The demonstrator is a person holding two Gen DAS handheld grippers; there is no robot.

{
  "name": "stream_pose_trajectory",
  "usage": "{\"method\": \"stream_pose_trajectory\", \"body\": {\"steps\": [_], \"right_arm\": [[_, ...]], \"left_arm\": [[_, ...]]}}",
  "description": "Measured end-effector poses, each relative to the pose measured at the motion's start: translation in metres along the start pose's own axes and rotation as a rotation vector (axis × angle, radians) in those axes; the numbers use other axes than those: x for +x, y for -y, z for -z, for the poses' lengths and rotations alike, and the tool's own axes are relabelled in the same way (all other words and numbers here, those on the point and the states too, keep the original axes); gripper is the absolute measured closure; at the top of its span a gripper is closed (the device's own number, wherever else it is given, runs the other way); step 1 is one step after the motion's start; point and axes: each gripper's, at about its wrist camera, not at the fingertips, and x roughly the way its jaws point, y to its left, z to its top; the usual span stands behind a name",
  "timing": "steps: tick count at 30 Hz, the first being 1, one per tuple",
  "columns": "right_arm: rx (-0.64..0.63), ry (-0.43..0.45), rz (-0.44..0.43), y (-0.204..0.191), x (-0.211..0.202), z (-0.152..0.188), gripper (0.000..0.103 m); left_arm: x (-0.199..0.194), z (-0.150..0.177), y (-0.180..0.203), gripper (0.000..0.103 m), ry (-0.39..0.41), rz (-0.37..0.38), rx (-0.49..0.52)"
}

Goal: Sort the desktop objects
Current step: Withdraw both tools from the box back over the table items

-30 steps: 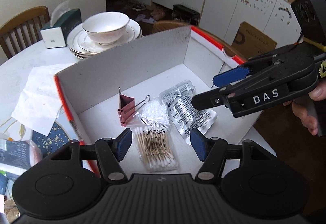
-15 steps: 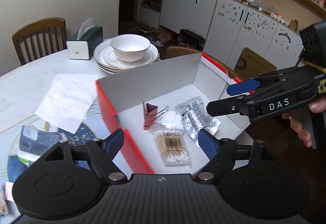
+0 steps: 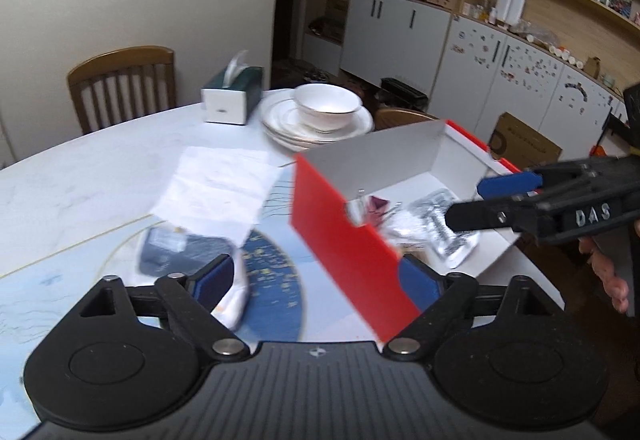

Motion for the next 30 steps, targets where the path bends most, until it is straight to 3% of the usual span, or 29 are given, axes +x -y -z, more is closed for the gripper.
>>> {"method": "stream_pose_trajectory", "body": {"steps": [4,17,30], "right_arm": [[-0.015,-0.012,-0.017,-0.029,0.010,0.007,0.016],[-0.083,-0.054,-0.028,-0.111,0.041,0.022,0.014],[-0.159,-0.099,0.003,-0.177,0.077,0.040,0.012]], "left_arm": [[-0.013,0.009,-0.027,0.001,0.015,-0.022,-0.026],[-0.037,0.042,-0.105,0.001,0.010,-0.119,-0.076],[-0.035,0.077,-0.169,0.001,-0.056,-0.203,-0.106]]}}
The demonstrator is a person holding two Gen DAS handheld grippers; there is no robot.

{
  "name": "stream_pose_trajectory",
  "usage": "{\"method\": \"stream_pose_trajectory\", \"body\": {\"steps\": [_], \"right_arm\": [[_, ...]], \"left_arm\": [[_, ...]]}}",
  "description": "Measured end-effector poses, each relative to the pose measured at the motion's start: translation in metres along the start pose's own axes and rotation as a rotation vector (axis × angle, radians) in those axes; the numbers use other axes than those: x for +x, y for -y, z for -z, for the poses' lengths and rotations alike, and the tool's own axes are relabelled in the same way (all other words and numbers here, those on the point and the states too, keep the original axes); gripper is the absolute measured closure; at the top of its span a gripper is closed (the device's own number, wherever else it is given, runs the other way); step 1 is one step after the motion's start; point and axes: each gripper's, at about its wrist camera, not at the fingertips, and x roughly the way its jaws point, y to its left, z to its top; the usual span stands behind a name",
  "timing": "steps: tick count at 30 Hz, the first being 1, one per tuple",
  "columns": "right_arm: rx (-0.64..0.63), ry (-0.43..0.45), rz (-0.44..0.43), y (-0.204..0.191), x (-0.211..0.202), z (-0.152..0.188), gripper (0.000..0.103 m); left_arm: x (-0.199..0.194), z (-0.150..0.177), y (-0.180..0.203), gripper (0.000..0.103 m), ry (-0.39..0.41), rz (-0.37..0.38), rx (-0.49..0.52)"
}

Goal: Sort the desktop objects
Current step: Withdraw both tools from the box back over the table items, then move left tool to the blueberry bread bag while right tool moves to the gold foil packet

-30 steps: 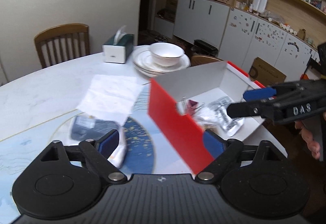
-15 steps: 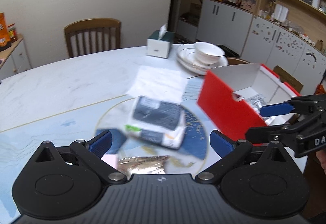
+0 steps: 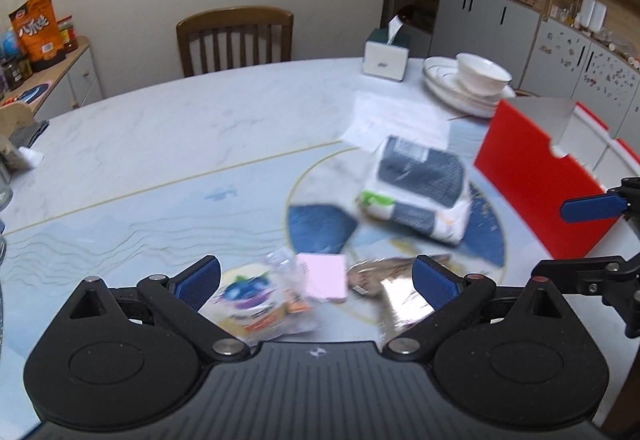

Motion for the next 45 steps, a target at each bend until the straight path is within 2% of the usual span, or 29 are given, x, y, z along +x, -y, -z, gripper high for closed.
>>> {"method": "stream_pose_trajectory", "body": {"steps": [13,24,40,45], "right_arm": [[-0.034,-0.067,-0.011,-0.042,0.041,-0.004,0.012],[-0.029,-0.137,0.019,-0.054,0.076,-0.002,0.012],[0.012,-0.203,0.056,-0.050,0.109,-0.001,0.014],[0.013,-0.211,0.062,-0.048,0.113,-0.001,0.022]], "left_arm": [[0.029,0.005,-0.035,0.001,-0.071,-0.053,-0.059],[0.052,0.006,-0.047,0.001,-0.125,-0.066,-0.073],[0.067,0.014,-0.056,0.001,-0.180,-0.028,-0.113],[0.068,0.015,-0.056,0.003,-0.181,-0.005,-0.121]]}}
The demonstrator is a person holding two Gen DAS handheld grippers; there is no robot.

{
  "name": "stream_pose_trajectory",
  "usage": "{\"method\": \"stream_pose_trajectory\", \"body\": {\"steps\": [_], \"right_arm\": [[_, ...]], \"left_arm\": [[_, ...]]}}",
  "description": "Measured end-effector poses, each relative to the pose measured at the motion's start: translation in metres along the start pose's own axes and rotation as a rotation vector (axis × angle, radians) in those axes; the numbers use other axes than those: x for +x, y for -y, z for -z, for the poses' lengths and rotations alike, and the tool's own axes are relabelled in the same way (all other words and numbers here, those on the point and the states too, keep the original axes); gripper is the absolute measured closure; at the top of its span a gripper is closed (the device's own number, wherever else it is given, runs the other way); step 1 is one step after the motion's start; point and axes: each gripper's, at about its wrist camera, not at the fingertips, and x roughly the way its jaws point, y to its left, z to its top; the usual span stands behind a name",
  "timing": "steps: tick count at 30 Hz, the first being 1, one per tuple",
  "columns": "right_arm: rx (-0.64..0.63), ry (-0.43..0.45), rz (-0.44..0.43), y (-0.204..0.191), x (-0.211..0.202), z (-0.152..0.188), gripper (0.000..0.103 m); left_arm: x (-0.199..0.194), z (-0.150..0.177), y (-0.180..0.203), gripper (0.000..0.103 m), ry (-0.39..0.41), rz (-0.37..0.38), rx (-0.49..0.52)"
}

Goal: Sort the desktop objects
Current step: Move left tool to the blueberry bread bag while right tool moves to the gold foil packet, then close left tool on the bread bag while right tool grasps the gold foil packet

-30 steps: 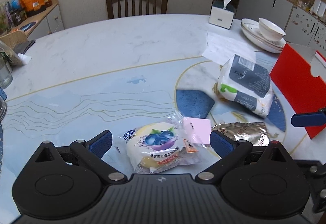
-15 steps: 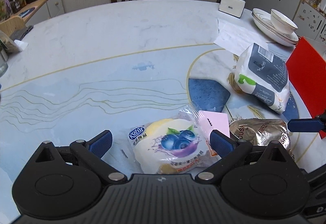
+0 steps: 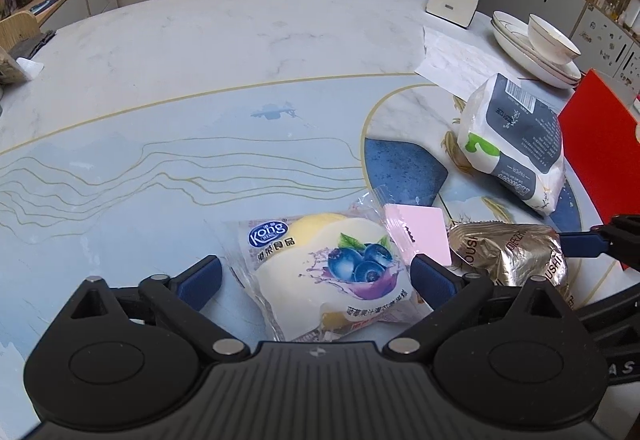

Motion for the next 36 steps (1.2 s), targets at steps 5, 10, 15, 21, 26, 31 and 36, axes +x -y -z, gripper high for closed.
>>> {"method": "stream_pose_trajectory", "body": {"steps": [5,10,15,21,26,31,36], "right_arm": [[0.014,-0.010,-0.025,0.003,0.002,0.000,0.029],[0.009,-0.007,-0.032,0.004,0.001,0.000,0.036],[0.014,0.001,-0.047,0.007,-0.002,0.001,0.045],[0.018,0.005,-0.057,0.011,-0.008,0.003,0.049],[0.021,0.013,-0.064,0.016,-0.015,0.005,0.050],[0.022,0.032,-0.077,0.023,-0.030,0.007,0.051],[0.025,0.055,-0.087,0.034,-0.049,0.008,0.051]], "left_arm": [[-0.002,0.001,0.002,0.020,0.000,0.022,-0.006],[-0.004,0.001,0.001,0.027,-0.003,0.038,-0.037],[-0.007,0.003,0.000,0.030,-0.006,0.040,-0.063],[-0.014,0.005,-0.004,0.034,-0.002,0.056,-0.109],[-0.023,0.008,-0.003,0.036,0.014,0.076,-0.133],[-0.035,0.012,0.001,0.036,0.024,0.101,-0.154],[-0.046,0.015,0.012,0.036,0.031,0.124,-0.159]]}}
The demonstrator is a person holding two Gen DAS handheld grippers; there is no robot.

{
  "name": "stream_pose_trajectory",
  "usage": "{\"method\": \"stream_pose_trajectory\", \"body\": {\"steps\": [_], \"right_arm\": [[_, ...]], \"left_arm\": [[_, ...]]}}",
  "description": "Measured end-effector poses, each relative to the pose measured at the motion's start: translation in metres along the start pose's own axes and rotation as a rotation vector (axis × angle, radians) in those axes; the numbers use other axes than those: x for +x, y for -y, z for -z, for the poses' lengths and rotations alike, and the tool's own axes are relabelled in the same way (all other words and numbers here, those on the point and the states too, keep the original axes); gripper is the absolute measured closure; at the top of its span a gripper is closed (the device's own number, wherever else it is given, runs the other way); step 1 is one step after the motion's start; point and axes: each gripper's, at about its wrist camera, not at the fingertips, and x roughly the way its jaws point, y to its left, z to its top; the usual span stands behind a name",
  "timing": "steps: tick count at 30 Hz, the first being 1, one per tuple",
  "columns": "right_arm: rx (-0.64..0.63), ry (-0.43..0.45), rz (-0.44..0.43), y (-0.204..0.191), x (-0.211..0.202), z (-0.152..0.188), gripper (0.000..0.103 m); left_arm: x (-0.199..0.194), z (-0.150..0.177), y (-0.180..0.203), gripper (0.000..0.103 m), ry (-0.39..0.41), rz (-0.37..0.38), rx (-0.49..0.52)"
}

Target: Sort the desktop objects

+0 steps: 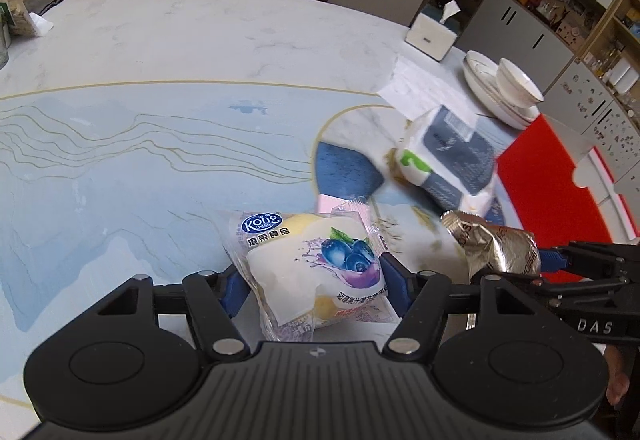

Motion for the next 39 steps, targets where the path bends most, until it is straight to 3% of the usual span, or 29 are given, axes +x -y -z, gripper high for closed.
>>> {"method": "stream_pose_trajectory", "body": {"steps": [23,39], "right_arm": [[0.043,0.090,-0.043,0.052,-0.073,-0.004,0.051],[0.088,0.157,-0.040,0.124,-0.118,-0.002,0.051]], "left_arm": [[-0.037,-0.004,0.085,0.036,0.062,0.100,0.063],[-0.027,-0.014,0.174,0.036,0.087,0.153,0.153]]}}
